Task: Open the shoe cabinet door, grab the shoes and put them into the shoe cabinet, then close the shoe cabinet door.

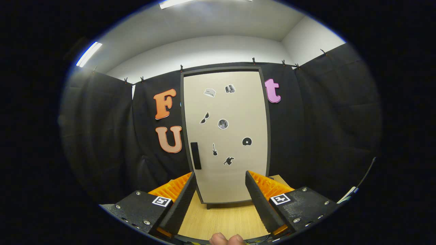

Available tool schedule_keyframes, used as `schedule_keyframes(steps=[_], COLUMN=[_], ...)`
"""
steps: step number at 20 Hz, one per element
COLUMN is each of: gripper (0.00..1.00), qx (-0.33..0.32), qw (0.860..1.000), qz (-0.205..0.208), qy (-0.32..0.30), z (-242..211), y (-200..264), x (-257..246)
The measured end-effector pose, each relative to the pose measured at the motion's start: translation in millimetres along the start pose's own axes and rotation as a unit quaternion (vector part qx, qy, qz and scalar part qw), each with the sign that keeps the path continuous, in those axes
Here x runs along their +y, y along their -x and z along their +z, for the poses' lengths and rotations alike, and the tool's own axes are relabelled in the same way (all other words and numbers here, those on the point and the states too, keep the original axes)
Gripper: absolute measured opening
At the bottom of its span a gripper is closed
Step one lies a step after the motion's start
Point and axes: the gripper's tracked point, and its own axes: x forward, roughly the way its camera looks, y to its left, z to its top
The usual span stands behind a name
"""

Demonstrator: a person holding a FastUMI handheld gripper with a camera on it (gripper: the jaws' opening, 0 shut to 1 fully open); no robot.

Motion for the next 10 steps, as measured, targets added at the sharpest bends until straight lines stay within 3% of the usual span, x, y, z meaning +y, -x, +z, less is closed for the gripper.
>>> schedule_keyframes(steps=[3, 10], gripper=[0.91, 0.9], qx=[-0.004, -0.014], qw=[1.0, 0.999], qz=[0.009, -0.026], qy=[-0.004, -0.02], z=[-2, 8], y=[16, 42], x=[-10, -25])
